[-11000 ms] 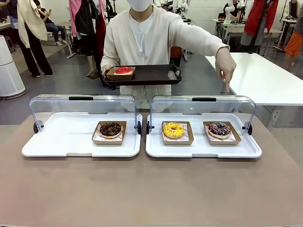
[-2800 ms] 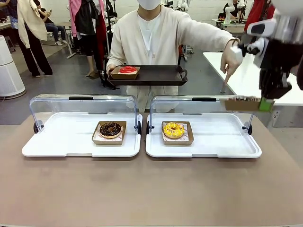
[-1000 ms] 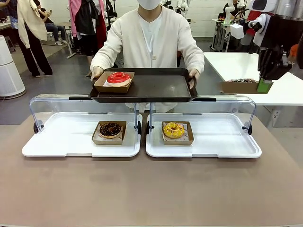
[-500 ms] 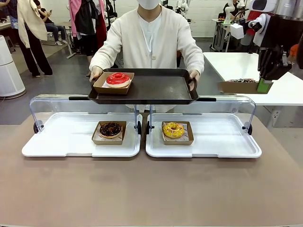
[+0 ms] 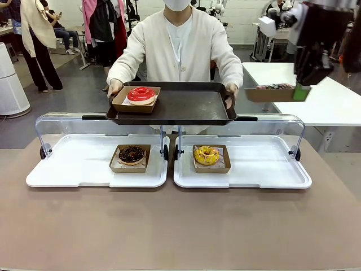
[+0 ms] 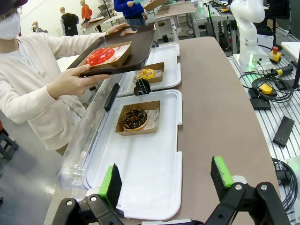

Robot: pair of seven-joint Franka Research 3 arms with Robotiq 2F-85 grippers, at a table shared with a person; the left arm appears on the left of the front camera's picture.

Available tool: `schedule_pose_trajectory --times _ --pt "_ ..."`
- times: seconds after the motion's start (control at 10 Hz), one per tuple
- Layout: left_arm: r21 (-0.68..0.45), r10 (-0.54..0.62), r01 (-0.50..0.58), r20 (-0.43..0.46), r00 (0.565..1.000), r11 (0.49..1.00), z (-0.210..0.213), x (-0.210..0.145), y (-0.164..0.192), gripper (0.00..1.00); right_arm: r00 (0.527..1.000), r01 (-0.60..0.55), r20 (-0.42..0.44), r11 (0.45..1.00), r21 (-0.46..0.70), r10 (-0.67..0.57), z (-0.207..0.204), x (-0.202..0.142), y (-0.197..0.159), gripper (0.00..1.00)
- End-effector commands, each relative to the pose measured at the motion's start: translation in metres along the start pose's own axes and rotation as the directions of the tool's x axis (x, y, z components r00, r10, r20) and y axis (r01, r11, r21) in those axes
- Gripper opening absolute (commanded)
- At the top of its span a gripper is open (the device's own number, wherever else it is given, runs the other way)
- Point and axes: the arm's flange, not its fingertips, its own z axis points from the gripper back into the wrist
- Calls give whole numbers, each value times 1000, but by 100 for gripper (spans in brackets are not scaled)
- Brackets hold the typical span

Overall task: Provide the desired donut to the person.
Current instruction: Place the picked Paper togo box onto the Handle tray extended by the person.

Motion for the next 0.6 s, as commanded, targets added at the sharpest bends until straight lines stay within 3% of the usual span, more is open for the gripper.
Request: schedule_pose_trajectory --times 0.0,0.2,0.5 --pt "4 -5 5 4 1000 1000 2 1 -1 100 997 -30 -70 999 -23 29 0 41 -27 2" --pt "4 -5 5 4 1000 1000 2 1 -1 100 989 -143 -48 988 -63 140 -5 81 -49 2" --pt "4 -5 5 4 1000 1000 2 1 -1 100 952 -304 -9 943 -137 306 -23 111 -80 2"
